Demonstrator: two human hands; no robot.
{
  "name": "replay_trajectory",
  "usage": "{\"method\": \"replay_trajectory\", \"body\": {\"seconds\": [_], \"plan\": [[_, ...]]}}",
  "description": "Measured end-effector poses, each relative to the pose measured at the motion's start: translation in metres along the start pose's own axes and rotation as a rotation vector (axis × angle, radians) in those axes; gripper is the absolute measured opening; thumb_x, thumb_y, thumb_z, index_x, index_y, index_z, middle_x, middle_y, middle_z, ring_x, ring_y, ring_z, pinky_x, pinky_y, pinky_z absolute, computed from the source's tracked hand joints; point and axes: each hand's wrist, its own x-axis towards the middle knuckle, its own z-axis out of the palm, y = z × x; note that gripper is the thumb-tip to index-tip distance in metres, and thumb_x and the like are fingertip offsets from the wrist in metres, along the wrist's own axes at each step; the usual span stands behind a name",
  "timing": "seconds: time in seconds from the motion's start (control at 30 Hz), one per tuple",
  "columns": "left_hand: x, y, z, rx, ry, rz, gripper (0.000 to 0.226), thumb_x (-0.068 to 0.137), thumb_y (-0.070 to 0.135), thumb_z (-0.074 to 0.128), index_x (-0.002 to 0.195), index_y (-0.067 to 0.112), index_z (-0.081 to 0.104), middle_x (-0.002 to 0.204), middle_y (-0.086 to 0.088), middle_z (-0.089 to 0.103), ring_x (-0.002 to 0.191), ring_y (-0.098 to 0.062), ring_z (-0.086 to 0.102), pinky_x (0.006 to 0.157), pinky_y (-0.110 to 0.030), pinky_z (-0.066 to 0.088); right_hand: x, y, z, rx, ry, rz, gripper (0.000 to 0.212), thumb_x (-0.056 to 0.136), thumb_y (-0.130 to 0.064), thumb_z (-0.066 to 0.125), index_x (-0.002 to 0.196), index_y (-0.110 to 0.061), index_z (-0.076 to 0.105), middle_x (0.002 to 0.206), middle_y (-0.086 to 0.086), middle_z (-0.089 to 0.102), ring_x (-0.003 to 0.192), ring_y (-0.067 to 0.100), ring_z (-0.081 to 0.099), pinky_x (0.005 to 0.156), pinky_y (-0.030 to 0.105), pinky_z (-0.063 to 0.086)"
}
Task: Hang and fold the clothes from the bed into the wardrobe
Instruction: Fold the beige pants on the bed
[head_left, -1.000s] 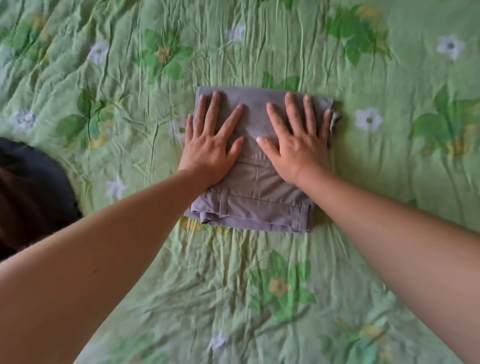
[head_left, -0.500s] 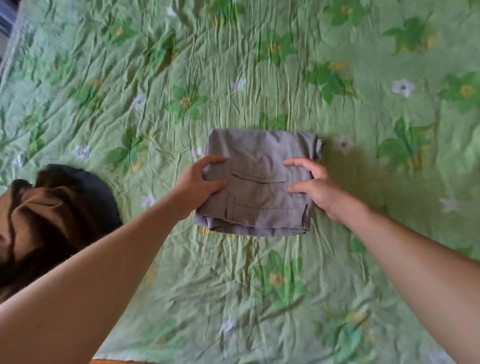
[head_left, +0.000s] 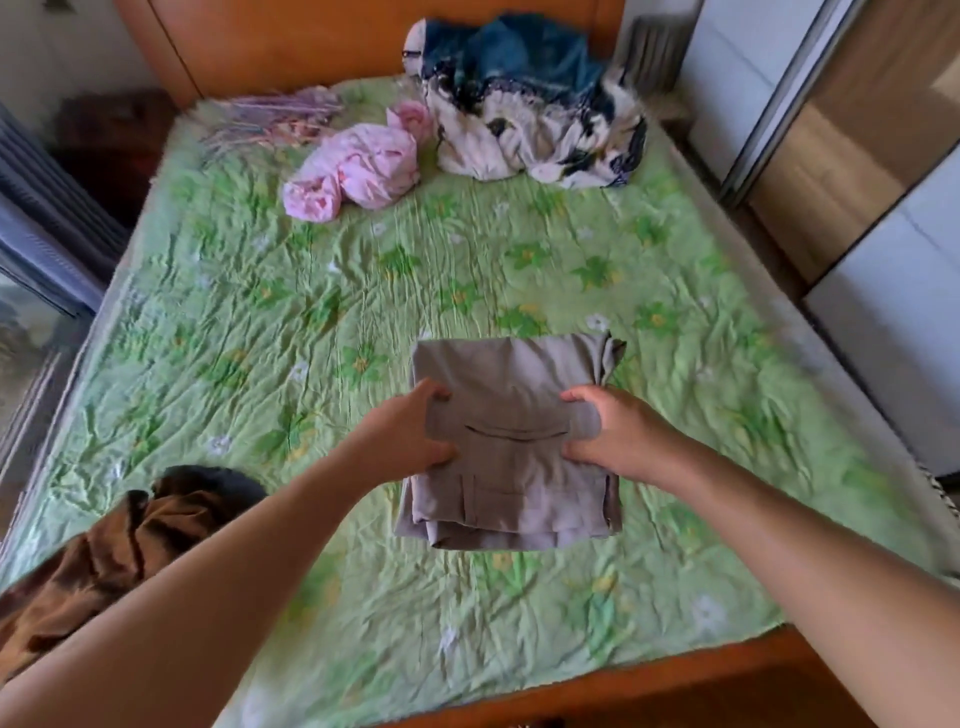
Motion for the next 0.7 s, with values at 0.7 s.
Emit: {"method": "replay_trajectory", "body": {"seconds": [0.7], "plan": [[-0.209,0.416,-0.016,0.271,-0.115,0.575,0.065,0.081,0.028,0.078,0.139,0.018,0.049,0.128,-0.009,0.055,0.100,-0.022,0.056,0.072,-0.026,0.045,-0.452,0.055,-0.224,0.034,0.492,0.293,0.069,0.073,-0.034,0.074,0.139,-0.030,0.052,0.136,0.001,0.052,0.103,0.014,0.050,0.069,0.023,0.042]]}}
